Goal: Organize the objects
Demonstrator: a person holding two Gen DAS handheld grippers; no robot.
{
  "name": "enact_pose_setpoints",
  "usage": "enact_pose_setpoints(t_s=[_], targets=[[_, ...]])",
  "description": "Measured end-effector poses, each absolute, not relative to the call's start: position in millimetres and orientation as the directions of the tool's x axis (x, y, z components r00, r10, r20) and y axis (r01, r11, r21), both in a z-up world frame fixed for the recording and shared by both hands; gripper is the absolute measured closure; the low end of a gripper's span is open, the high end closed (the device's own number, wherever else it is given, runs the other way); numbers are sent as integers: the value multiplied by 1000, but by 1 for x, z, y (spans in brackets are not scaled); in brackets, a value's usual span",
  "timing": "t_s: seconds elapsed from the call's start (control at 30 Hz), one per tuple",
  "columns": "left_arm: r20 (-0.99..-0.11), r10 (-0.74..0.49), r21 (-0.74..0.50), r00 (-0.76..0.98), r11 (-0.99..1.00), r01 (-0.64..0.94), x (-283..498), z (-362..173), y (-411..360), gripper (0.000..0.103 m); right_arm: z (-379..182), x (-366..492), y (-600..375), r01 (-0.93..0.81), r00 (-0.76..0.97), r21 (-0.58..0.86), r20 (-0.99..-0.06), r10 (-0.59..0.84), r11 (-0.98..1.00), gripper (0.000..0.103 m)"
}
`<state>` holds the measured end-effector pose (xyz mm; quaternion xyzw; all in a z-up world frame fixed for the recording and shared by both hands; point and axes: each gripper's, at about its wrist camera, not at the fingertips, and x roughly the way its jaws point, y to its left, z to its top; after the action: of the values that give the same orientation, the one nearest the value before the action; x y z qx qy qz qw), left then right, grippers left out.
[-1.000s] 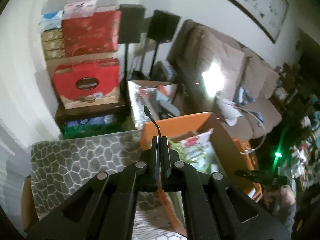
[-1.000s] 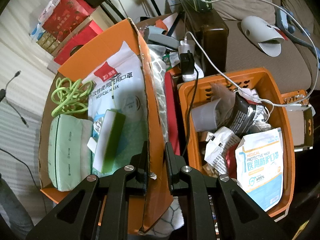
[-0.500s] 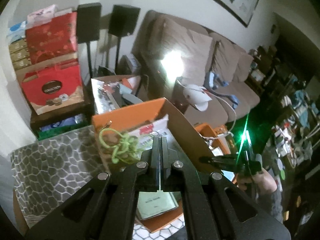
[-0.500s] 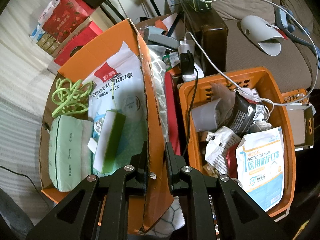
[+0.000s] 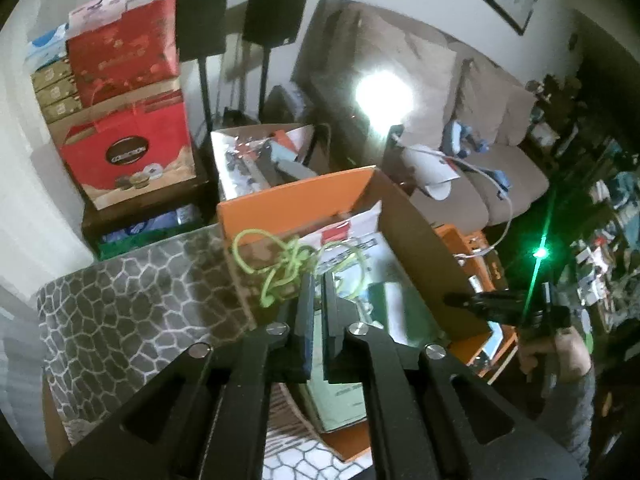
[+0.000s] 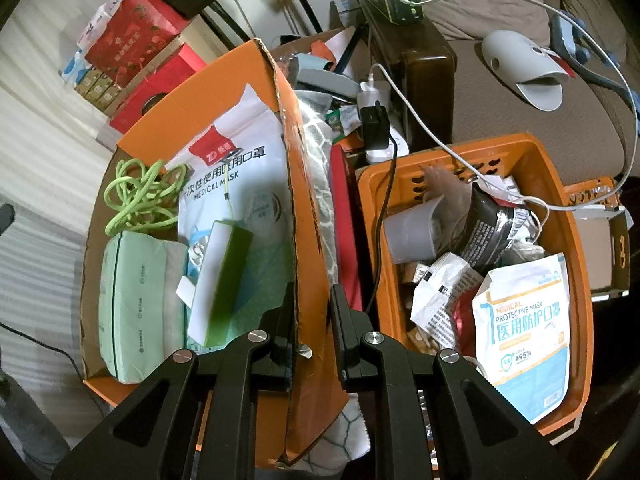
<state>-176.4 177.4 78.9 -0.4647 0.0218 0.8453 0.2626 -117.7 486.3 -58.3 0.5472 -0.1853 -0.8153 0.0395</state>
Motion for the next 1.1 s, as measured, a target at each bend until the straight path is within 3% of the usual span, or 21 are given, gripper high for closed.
enact_pose_setpoints(t_s=[0.17,0.33,0.63,0.73,0.9,0.97,1.1], targets=[[-815,397,-194,-423,-874,-446,-178,66,168,91,-58,-118,486,-140,-400,345,-877,-266,-928,89],[-816,389,-203,-428,-886,-418,-175,59,155,64,-54,-117,484,-146,-408,312,-884,-230,-939,86],[-814,353,-189,-461,-912,-365,-160,47,132,23,-31,-109,484,-159,-465,235,-874,-137,-959,82],[-815,337,-181,-472,-921,-344,-153,44,122,13,-18,-103,480,-152,-491,210,-864,-111,-966,75],[-821,325,-186,-470,-930,-318,-143,40,110,6,4,-90,460,-105,-535,187,-838,-103,-977,64],[-824,320,-190,-467,-933,-305,-138,37,104,3,11,-86,449,-87,-552,180,-828,-103,-980,50],[-818,291,-169,-496,-946,-277,-126,33,96,0,23,-79,424,-43,-586,157,-804,-102,-987,35]])
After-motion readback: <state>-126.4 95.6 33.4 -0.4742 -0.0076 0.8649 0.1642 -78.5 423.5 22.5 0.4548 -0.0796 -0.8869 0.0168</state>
